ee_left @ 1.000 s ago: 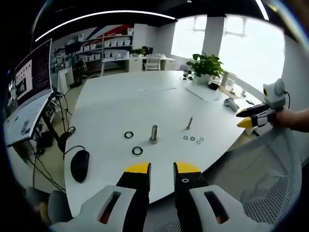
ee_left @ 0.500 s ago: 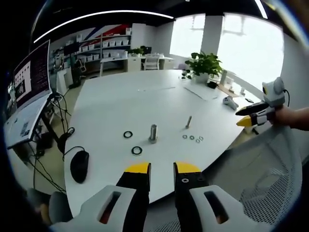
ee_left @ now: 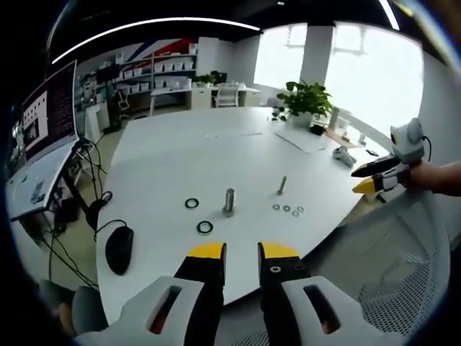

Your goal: Place the washer onto the threaded stud by aligning its center hole with the stud, sliding it down to the base, and recovering from edge contact or off-axis alignment until the washer reaches the visible bottom stop.

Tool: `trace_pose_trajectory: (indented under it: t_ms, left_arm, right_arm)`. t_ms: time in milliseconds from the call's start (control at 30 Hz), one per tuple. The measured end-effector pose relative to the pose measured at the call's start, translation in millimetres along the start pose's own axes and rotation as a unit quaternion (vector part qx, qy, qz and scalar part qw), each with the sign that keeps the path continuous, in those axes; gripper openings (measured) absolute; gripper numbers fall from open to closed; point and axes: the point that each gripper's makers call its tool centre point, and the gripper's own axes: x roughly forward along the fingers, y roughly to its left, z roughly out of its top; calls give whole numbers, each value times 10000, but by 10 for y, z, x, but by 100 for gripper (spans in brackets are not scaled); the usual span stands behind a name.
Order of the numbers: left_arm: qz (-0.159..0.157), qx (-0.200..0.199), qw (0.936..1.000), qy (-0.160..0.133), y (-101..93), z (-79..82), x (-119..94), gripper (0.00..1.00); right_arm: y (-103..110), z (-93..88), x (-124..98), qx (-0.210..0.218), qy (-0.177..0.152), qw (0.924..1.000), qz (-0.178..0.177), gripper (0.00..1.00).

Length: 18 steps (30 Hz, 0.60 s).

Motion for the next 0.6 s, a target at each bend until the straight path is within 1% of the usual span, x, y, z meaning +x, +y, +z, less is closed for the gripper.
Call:
trace_pose_trajectory:
  t_ms: [233, 500, 600]
  left_arm:
    - [-15, 3, 10000, 15, -8, -3, -1, 15]
    - [57, -28, 10000, -7, 15, 4, -4, 15]
    - [60, -17, 10000, 33, 26, -14, 0, 15]
  right_arm:
    - [11, 1, -3, -12, 15, 10000, -2, 45]
    - [26, -8, -4, -12, 55, 10000, 43, 45]
    - [28, -5, -6, -1, 47, 10000, 47, 45]
